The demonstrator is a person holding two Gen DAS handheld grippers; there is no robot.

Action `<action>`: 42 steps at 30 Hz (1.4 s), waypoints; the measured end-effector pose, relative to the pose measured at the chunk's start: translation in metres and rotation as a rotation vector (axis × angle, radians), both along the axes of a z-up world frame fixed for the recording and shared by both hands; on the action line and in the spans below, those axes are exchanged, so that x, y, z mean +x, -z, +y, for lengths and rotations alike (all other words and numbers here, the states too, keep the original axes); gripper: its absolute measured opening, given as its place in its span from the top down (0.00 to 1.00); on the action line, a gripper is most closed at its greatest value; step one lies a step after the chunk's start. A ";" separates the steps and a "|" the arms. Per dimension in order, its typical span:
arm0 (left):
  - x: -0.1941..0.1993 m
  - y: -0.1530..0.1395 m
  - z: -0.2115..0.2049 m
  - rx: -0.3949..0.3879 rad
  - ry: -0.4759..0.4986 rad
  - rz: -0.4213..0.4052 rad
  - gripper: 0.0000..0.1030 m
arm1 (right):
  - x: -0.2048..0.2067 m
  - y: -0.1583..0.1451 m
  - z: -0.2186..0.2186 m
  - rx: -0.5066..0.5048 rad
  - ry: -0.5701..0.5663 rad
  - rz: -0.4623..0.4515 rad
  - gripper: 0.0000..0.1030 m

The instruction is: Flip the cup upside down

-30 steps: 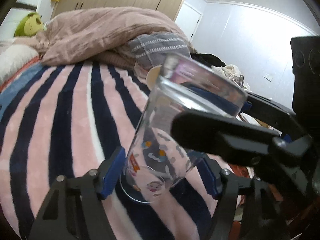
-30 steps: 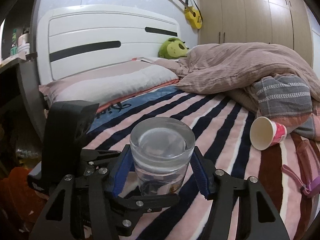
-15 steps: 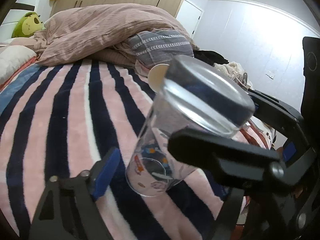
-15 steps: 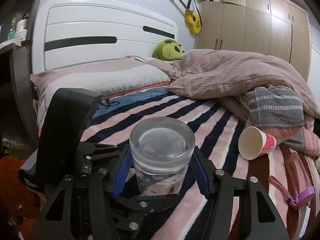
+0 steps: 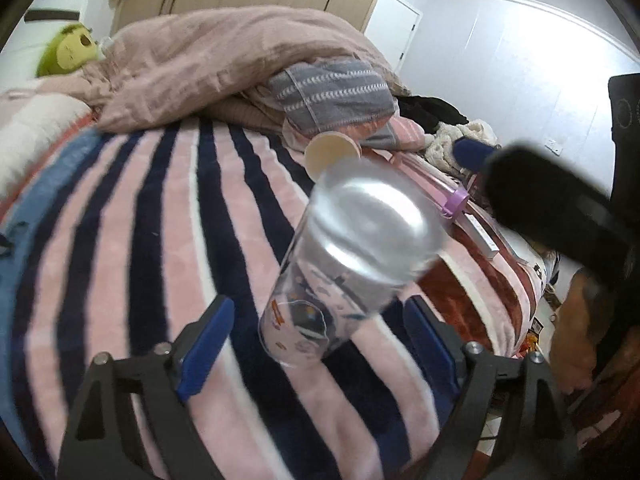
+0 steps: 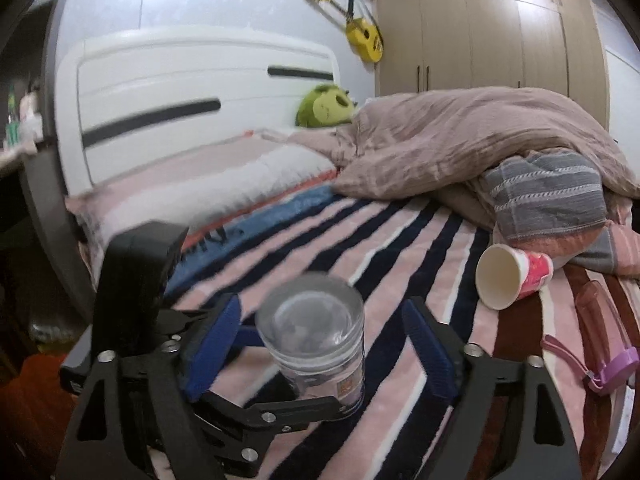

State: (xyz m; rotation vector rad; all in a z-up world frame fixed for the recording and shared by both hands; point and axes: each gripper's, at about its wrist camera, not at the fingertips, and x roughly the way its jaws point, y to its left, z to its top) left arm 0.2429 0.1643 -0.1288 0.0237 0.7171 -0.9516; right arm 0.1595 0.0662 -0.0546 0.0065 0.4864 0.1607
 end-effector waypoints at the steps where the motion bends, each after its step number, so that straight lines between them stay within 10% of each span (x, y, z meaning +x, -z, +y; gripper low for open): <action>1: -0.007 -0.009 0.006 0.003 -0.016 -0.018 0.02 | -0.007 -0.008 0.000 0.010 0.004 -0.010 0.16; 5: -0.039 -0.045 0.027 0.039 -0.079 -0.064 0.01 | -0.037 -0.038 -0.005 0.028 0.075 -0.012 0.01; 14: -0.092 -0.099 0.064 0.087 -0.238 -0.057 0.01 | -0.098 -0.040 -0.027 0.171 0.200 0.088 0.01; 42: -0.121 -0.113 0.080 0.106 -0.265 -0.083 0.01 | -0.142 -0.043 -0.008 0.146 0.196 0.086 0.01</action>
